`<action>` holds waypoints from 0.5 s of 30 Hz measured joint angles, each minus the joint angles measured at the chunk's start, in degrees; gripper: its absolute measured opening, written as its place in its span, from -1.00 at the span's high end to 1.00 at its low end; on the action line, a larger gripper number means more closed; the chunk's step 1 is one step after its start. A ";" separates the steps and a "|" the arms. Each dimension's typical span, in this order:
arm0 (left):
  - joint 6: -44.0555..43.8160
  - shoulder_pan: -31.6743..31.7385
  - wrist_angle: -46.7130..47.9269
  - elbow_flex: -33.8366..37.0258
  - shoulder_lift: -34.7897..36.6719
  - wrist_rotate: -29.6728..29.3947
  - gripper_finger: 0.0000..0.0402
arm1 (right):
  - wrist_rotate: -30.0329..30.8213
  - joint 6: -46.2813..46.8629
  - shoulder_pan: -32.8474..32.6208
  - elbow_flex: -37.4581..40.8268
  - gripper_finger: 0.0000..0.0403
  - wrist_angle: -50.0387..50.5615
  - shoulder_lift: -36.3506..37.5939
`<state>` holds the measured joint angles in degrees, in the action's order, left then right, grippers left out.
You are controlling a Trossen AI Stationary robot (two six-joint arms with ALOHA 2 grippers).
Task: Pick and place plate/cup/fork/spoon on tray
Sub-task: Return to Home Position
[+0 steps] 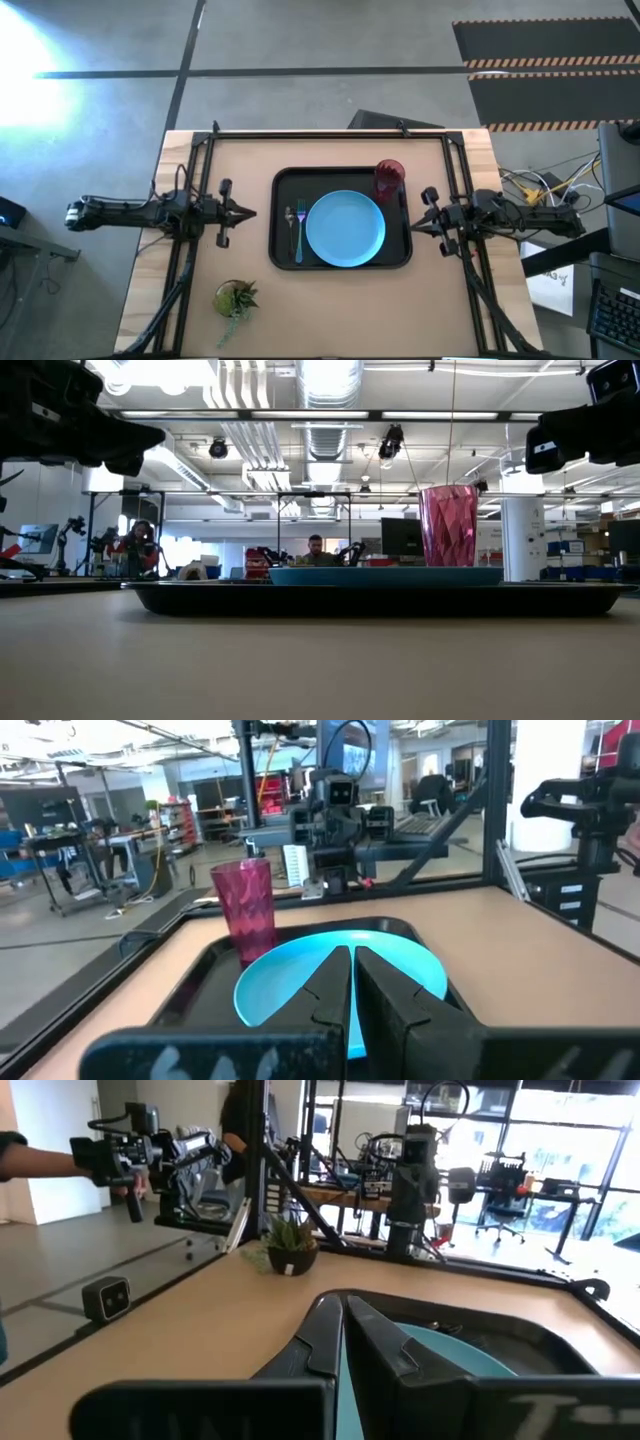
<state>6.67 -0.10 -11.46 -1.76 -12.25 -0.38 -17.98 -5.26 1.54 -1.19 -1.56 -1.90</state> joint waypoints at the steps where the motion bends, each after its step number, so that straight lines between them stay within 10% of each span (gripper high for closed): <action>1: 0.00 0.00 0.00 0.00 -0.14 0.02 1.00 | 0.01 0.32 0.00 0.00 0.96 0.02 -0.10; 15: -0.28 0.00 -0.02 0.02 0.00 4.83 1.00 | 0.00 2.26 0.00 0.04 0.96 0.00 -0.10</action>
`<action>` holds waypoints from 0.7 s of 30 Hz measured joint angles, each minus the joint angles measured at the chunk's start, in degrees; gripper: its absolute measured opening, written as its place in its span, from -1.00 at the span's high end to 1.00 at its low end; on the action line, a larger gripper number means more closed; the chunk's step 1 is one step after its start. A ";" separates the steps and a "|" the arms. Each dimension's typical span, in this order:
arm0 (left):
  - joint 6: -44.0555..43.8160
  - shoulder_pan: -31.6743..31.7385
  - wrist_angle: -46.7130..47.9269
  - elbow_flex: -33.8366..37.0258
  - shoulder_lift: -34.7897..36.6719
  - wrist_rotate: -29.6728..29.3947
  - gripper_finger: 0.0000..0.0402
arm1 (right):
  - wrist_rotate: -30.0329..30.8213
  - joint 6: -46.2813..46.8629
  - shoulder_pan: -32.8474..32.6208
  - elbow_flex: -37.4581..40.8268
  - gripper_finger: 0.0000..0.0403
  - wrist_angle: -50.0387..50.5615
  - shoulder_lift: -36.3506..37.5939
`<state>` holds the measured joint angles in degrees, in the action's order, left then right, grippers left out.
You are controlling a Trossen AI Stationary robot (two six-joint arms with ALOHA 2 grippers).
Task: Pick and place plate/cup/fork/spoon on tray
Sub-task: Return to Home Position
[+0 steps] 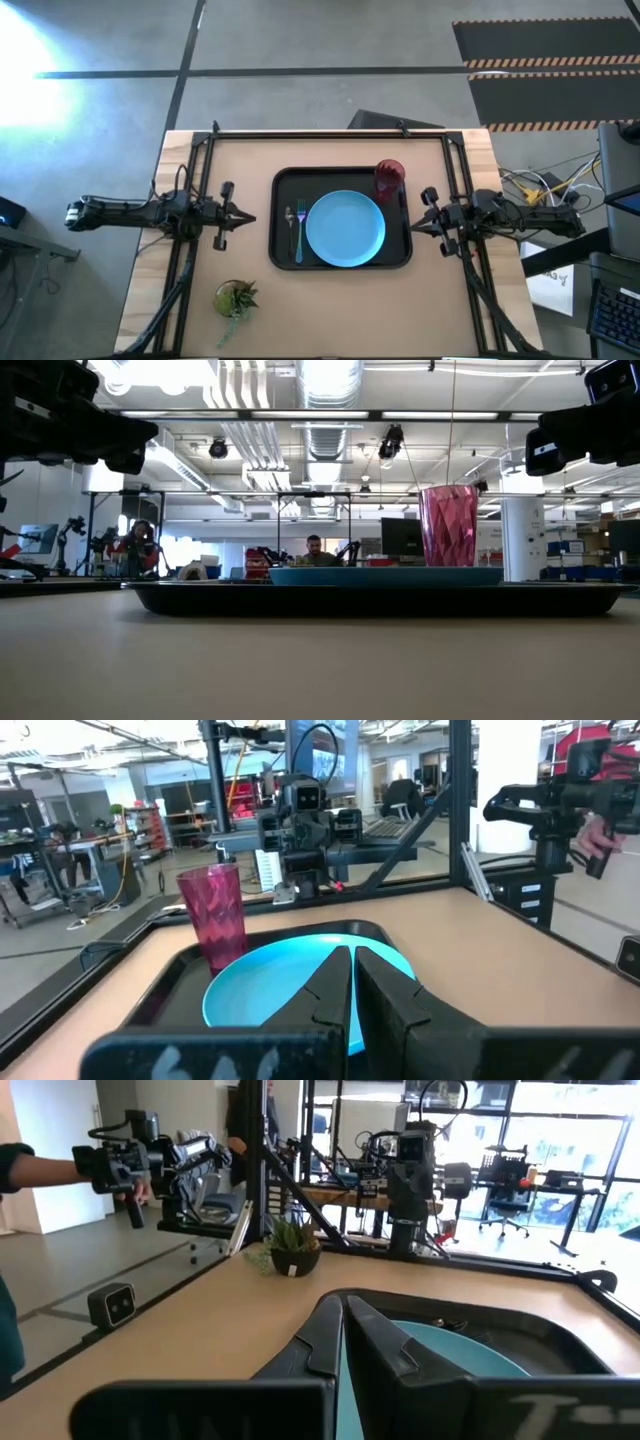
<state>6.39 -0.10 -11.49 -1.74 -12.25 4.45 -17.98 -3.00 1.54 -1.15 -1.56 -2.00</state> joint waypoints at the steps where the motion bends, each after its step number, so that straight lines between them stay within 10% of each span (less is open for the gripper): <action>1: 0.00 0.00 0.00 0.00 0.02 -0.02 1.00 | 0.00 -0.01 0.00 0.00 0.96 -0.02 0.00; 21: 0.02 0.00 -0.02 0.00 -2.36 -0.20 1.00 | 0.00 3.02 0.00 -0.19 0.96 -0.17 -0.04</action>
